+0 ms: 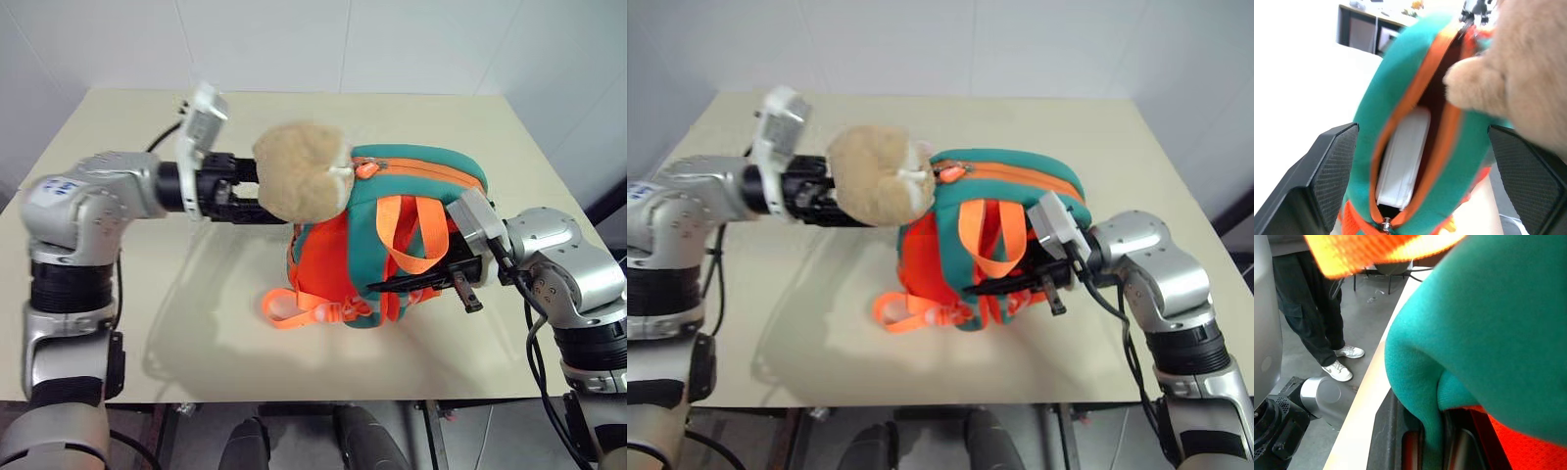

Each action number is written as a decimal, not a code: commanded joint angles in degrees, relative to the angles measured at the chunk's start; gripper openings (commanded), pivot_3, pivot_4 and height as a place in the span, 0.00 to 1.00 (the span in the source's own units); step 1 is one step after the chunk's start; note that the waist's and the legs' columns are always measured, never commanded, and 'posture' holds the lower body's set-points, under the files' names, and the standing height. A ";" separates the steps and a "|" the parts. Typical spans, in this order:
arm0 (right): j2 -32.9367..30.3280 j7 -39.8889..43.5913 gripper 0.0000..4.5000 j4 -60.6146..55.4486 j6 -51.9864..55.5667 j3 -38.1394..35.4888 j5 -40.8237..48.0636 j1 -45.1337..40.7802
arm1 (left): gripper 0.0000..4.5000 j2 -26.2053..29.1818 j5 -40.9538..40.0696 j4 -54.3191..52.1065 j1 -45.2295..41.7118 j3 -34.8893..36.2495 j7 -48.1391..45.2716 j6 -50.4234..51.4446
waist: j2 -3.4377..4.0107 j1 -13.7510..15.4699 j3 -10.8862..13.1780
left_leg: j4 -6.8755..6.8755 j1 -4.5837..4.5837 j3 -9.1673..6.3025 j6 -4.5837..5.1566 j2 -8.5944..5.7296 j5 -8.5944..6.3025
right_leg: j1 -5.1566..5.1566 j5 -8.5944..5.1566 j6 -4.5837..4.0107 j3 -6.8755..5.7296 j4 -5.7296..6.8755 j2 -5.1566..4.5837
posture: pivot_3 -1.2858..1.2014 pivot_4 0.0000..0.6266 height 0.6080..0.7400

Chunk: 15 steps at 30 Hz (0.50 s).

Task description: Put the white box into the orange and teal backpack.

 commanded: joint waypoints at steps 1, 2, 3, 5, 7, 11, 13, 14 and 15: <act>-0.20 -0.28 0.01 -1.77 -0.35 -1.33 0.75 0.64 | 1.00 0.49 -4.64 -4.35 1.17 3.59 0.28 1.39 | 0.00 0.03 0.00 | 0.01 0.00 0.00 0.00 0.00 0.00 | 0.00 0.00 0.00 0.00 0.00 0.00 | 0.52 0.24 1.00; -0.15 -0.33 0.01 -1.70 -0.38 -1.30 0.73 0.65 | 1.00 -0.19 -5.76 -5.20 1.36 4.00 0.98 1.98 | 0.00 0.05 0.00 | 0.02 0.00 0.00 0.00 0.00 0.00 | 0.01 0.00 0.00 -0.01 0.01 0.00 | 0.52 0.24 1.00; -0.06 -0.36 0.01 -1.59 -0.42 -1.24 0.68 0.58 | 1.00 -0.78 -6.47 -5.96 1.48 4.06 1.53 2.11 | 0.00 0.07 0.00 | 0.03 0.00 0.00 0.00 0.00 0.00 | 0.01 0.00 0.00 0.00 0.02 0.00 | 0.52 0.24 1.00; 0.16 -0.40 0.01 -1.37 -0.54 -1.02 0.52 0.42 | 1.00 -2.03 -7.74 -6.90 1.62 4.38 2.77 2.17 | 0.00 0.12 0.00 | 0.07 0.00 -0.05 -0.01 0.00 0.01 | 0.05 0.01 0.01 -0.03 0.03 0.00 | 0.52 0.24 1.00; 0.33 -0.40 0.01 -1.25 -0.65 -0.87 0.39 0.22 | 1.00 -2.68 -9.31 -8.17 2.05 5.06 4.01 2.71 | 0.00 0.11 0.00 | 0.10 0.01 -0.06 -0.01 -0.01 0.01 | 0.06 0.01 0.02 -0.03 0.03 0.01 | 0.52 0.24 1.00; 0.29 -0.48 0.01 -1.49 -0.68 -0.97 0.24 0.40 | 1.00 -2.50 -10.10 -10.32 3.43 7.20 7.27 1.48 | 0.00 -0.25 0.00 | 0.06 0.03 -0.06 -0.01 -0.01 0.01 | 0.05 0.02 0.03 -0.02 0.03 0.02 | 0.52 0.24 1.00; 0.09 -0.50 0.01 -1.64 -0.72 -1.02 0.12 0.69 | 1.00 -3.14 -11.69 -12.49 4.14 9.07 10.30 1.71 | 0.00 -0.15 0.00 | 0.01 0.05 -0.07 -0.01 0.01 0.01 | 0.04 0.01 0.01 -0.02 0.04 0.03 | 0.52 0.24 1.00; -0.01 -0.55 0.01 -1.69 -0.70 -1.06 0.05 0.89 | 1.00 -3.56 -12.63 -14.19 4.64 9.95 12.35 1.89 | 0.00 -0.09 0.00 | 0.01 0.05 -0.08 -0.01 0.00 0.01 | 0.04 0.01 0.01 -0.02 0.04 0.02 | 0.52 0.24 1.00; -0.09 -0.61 0.01 -1.74 -0.67 -1.10 0.02 1.08 | 1.00 -4.22 -13.41 -15.65 5.00 10.71 14.13 1.59 | 0.00 -0.01 0.00 | 0.02 0.03 -0.08 -0.01 0.00 0.01 | 0.04 0.01 0.01 -0.02 0.03 0.02 | 0.52 0.24 1.00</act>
